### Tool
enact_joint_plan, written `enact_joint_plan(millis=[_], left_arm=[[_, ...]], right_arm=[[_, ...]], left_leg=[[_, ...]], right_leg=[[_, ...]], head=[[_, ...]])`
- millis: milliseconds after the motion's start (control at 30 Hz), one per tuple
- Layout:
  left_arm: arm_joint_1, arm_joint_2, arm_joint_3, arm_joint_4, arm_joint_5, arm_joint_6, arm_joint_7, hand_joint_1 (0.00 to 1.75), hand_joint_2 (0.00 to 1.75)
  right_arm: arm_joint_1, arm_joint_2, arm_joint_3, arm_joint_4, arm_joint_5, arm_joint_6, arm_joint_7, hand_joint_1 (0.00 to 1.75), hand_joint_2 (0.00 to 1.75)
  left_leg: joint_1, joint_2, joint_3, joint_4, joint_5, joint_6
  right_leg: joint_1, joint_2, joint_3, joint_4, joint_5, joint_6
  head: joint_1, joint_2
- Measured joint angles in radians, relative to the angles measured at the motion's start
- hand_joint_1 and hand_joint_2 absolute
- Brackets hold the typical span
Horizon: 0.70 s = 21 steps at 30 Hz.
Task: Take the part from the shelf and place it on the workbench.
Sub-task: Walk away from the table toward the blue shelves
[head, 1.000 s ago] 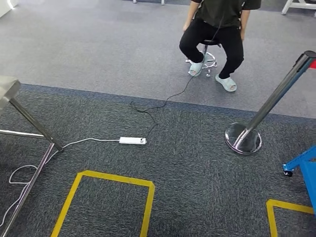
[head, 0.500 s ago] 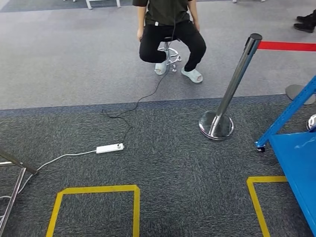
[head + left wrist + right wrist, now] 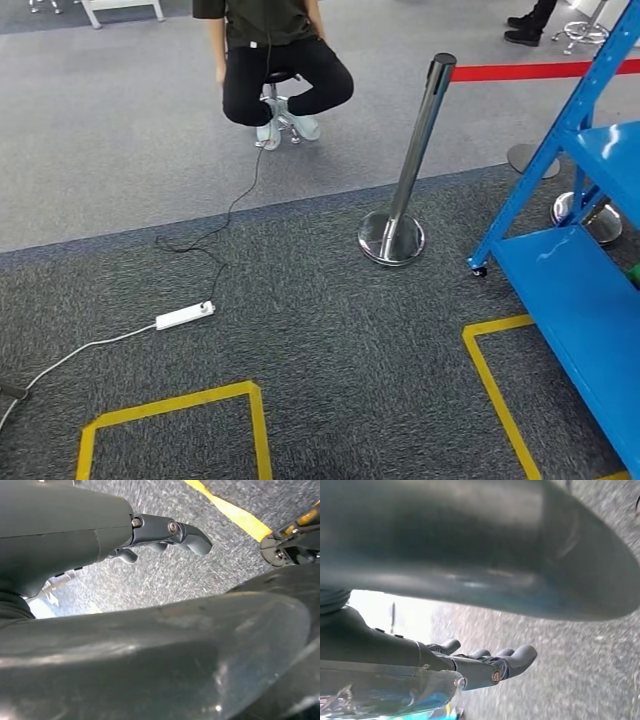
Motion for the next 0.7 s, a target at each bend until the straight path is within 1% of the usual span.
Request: enact_joint_plan(millis=[33, 67, 100, 133, 167, 200, 233, 267, 300, 333, 367, 400, 433, 467, 500, 533, 567, 600, 633, 667, 700], left_arm=[[0.000, -0.001, 0.000, 0.000, 0.001, 0.000, 0.000, 0.00, 0.00], [-0.001, -0.002, 0.000, 0.000, 0.002, 0.001, 0.000, 0.00, 0.00], [-0.002, -0.004, 0.000, 0.000, 0.003, 0.002, -0.001, 0.00, 0.00], [-0.004, -0.005, 0.000, 0.000, 0.005, 0.002, -0.002, 0.00, 0.00], [-0.007, -0.007, 0.000, 0.000, 0.006, 0.002, -0.003, 0.00, 0.00], [-0.008, -0.009, 0.000, 0.000, 0.007, 0.003, -0.004, 0.00, 0.00], [-0.009, -0.012, 0.000, -0.001, 0.007, 0.003, -0.006, 0.00, 0.00], [-0.007, -0.015, 0.000, -0.001, 0.007, 0.004, -0.008, 0.00, 0.00], [-0.005, -0.017, 0.000, -0.001, 0.008, 0.005, -0.009, 0.00, 0.00], [-0.002, -0.018, 0.000, -0.002, 0.009, 0.006, -0.011, 0.00, 0.00], [0.001, -0.019, 0.000, -0.002, 0.010, 0.006, -0.011, 0.00, 0.00], [0.003, -0.020, 0.000, -0.002, 0.011, 0.007, -0.012, 0.00, 0.00], [0.004, -0.020, 0.000, -0.002, 0.012, 0.008, -0.013, 0.00, 0.00], [0.005, -0.021, 0.000, -0.002, 0.014, 0.009, -0.014, 0.00, 0.00], [0.005, -0.022, 0.000, -0.002, 0.015, 0.010, -0.016, 0.00, 0.00], [0.005, -0.023, 0.000, -0.002, 0.016, 0.011, -0.017, 0.00, 0.00], [0.005, -0.024, 0.000, -0.002, 0.017, 0.011, -0.019, 0.00, 0.00], [0.005, -0.025, 0.000, -0.002, 0.017, 0.011, -0.020, 0.00, 0.00], [0.005, -0.025, 0.000, -0.002, 0.017, 0.011, -0.022, 0.00, 0.00], [0.004, -0.025, 0.000, -0.002, 0.018, 0.011, -0.024, 0.00, 0.00], [0.004, -0.024, 0.000, -0.002, 0.018, 0.010, -0.026, 0.00, 0.00]], right_arm=[[-0.002, 0.000, -0.001, 0.000, -0.010, 0.003, -0.004, 0.00, 0.00], [-0.004, 0.000, -0.004, 0.000, -0.019, 0.006, -0.008, 0.00, 0.00], [-0.004, 0.000, -0.007, 0.000, -0.026, 0.010, -0.011, 0.00, 0.00], [-0.004, 0.000, -0.011, 0.000, -0.032, 0.014, -0.014, 0.00, 0.00], [-0.002, 0.000, -0.017, 0.000, -0.036, 0.018, -0.019, 0.00, 0.00], [-0.001, 0.000, -0.021, 0.000, -0.036, 0.022, -0.025, 0.00, 0.00], [-0.001, -0.001, -0.024, 0.000, -0.033, 0.025, -0.033, 0.00, 0.00], [-0.002, -0.001, -0.025, 0.000, -0.027, 0.026, -0.042, 0.00, 0.00], [-0.004, -0.002, -0.026, 0.000, -0.024, 0.023, -0.050, 0.00, 0.00], [-0.005, -0.002, -0.026, 0.000, -0.024, 0.020, -0.059, 0.00, 0.00], [-0.005, -0.002, -0.027, 0.000, -0.028, 0.015, -0.065, 0.00, 0.00], [-0.005, -0.002, -0.029, 0.000, -0.033, 0.011, -0.068, 0.00, 0.00], [-0.004, -0.002, -0.032, 0.000, -0.036, 0.009, -0.067, 0.00, 0.00], [-0.004, -0.002, -0.035, 0.000, -0.038, 0.008, -0.064, 0.00, 0.00], [-0.004, -0.002, -0.038, 0.000, -0.039, 0.007, -0.062, 0.00, 0.00], [-0.005, -0.003, -0.041, 0.000, -0.040, 0.006, -0.060, 0.00, 0.00], [-0.006, -0.003, -0.044, 0.000, -0.042, 0.004, -0.059, 0.00, 0.00], [-0.006, -0.004, -0.047, 0.000, -0.047, 0.001, -0.058, 0.00, 0.00], [-0.005, -0.004, -0.052, 0.000, -0.054, -0.001, -0.056, 0.00, 0.00], [-0.001, -0.004, -0.059, 0.000, -0.062, -0.004, -0.055, 0.00, 0.00], [0.002, -0.004, -0.066, 0.000, -0.070, -0.005, -0.054, 0.00, 0.00]], left_leg=[[-0.003, 0.011, 0.004, 0.001, -0.004, -0.005], [-0.005, 0.020, 0.007, 0.001, -0.007, -0.010], [-0.007, 0.030, 0.010, 0.000, -0.008, -0.015], [-0.006, 0.040, 0.013, -0.002, -0.008, -0.020], [-0.004, 0.039, 0.015, -0.002, -0.011, -0.026], [-0.001, 0.022, 0.011, 0.008, -0.022, -0.032], [0.001, -0.004, -0.001, 0.036, -0.042, -0.037], [0.003, -0.035, -0.023, 0.085, -0.072, -0.040], [0.004, -0.059, -0.056, 0.151, -0.105, -0.041], [0.004, -0.070, -0.090, 0.218, -0.131, -0.041], [0.004, -0.075, -0.117, 0.264, -0.141, -0.041], [0.005, -0.077, -0.128, 0.277, -0.130, -0.041], [0.006, -0.081, -0.122, 0.253, -0.101, -0.040], [0.007, -0.087, -0.103, 0.205, -0.065, -0.039], [0.013, -0.113, -0.076, 0.142, -0.029, -0.040], [0.018, -0.143, -0.051, 0.082, -0.007, -0.041], [0.022, -0.168, -0.033, 0.041, 0.004, -0.041], [0.024, -0.187, -0.023, 0.016, 0.007, -0.039], [0.022, -0.182, -0.021, 0.009, 0.005, -0.033], [0.020, -0.169, -0.020, 0.008, 0.007, -0.026], [0.018, -0.155, -0.019, 0.006, 0.009, -0.017]], right_leg=[[0.001, -0.018, 0.029, -0.051, 0.016, -0.005], [0.003, -0.030, 0.044, -0.078, 0.023, -0.010], [0.006, -0.027, 0.045, -0.085, 0.023, -0.016], [0.007, -0.014, 0.044, -0.087, 0.025, -0.023], [0.006, -0.002, 0.042, -0.090, 0.027, -0.029], [0.005, 0.010, 0.042, -0.093, 0.030, -0.035], [0.002, 0.021, 0.043, -0.097, 0.033, -0.041], [0.000, 0.034, 0.043, -0.099, 0.036, -0.045], [0.000, 0.047, 0.042, -0.100, 0.037, -0.048], [0.001, 0.062, 0.041, -0.100, 0.038, -0.049], [0.001, 0.078, 0.041, -0.100, 0.038, -0.050], [0.001, 0.095, 0.041, -0.100, 0.039, -0.050], [0.000, 0.111, 0.041, -0.099, 0.039, -0.049], [-0.001, 0.125, 0.042, -0.099, 0.040, -0.047], [-0.003, 0.140, 0.042, -0.099, 0.041, -0.043], [-0.002, 0.155, 0.038, -0.096, 0.042, -0.038], [-0.003, 0.168, 0.034, -0.094, 0.043, -0.031], [-0.004, 0.182, 0.029, -0.094, 0.045, -0.023], [-0.006, 0.196, 0.023, -0.096, 0.048, -0.015], [-0.009, 0.201, 0.019, -0.099, 0.050, -0.008], [-0.009, 0.184, 0.013, -0.092, 0.046, -0.004]], head=[[-0.001, 0.000], [-0.002, 0.000], [-0.004, 0.000], [-0.005, 0.000], [-0.006, 0.000], [-0.006, 0.000], [-0.008, 0.000], [-0.009, 0.000], [-0.010, 0.000], [-0.011, 0.000], [-0.011, 0.000], [-0.011, 0.000], [-0.011, 0.000], [-0.011, 0.000], [-0.011, 0.000], [-0.011, 0.000], [-0.010, 0.000], [-0.010, 0.000], [-0.010, 0.000], [-0.011, 0.000], [-0.010, 0.000]])
